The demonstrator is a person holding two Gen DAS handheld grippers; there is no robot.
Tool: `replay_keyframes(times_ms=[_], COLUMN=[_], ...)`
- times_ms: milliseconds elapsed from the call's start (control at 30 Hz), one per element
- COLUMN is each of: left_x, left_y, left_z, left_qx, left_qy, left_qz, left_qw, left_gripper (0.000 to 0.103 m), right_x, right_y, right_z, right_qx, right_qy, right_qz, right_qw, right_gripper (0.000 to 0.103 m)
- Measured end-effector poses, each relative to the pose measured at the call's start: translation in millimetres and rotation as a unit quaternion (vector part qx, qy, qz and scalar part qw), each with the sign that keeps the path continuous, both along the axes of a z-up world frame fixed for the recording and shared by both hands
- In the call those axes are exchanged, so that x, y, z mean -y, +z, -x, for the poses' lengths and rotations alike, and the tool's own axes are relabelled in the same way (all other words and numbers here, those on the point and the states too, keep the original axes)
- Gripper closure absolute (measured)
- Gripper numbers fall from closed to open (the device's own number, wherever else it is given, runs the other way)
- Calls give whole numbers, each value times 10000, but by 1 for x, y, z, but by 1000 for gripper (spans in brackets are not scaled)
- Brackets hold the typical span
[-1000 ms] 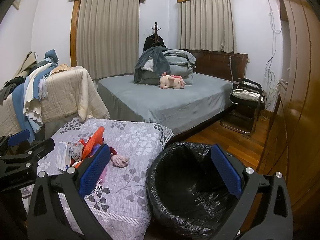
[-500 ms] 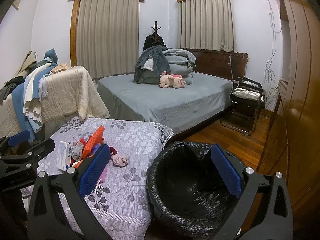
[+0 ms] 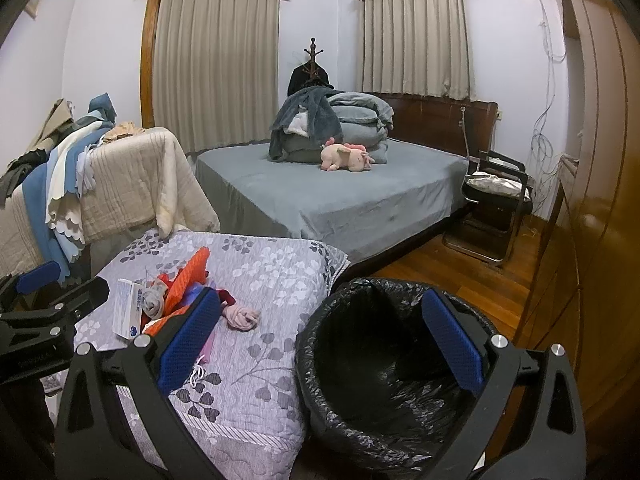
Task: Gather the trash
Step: 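Grasp the white printed box with the left tool while the right tool grasps the pink cloth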
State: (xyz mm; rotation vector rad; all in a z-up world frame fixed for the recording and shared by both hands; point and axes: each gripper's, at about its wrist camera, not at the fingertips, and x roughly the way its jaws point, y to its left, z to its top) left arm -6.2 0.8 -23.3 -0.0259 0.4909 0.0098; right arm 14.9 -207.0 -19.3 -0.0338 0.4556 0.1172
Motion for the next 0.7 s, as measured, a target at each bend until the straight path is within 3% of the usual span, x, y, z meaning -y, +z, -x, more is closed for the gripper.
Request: replay_keyframes(times_ms=[133, 367, 700], left_x=[-7, -17, -75], left_y=[-18, -24, -47], left_z=[-7, -8, -30], left_qx=[-42, -39, -354], left_qy=[51, 344, 1069], left_qz=[13, -89, -311], left_qw=[10000, 9994, 9931], left_gripper=[6, 6, 6], right_x=[-2, -19, -63], right_y=[0, -5, -36], right_z=[-6, -27, -76], right_qx=[-54, -168, -425], right_qy=[59, 271, 642], right_qz=[-6, -22, -83], right_qw=[10000, 9995, 9970], right_gripper=[5, 5, 5])
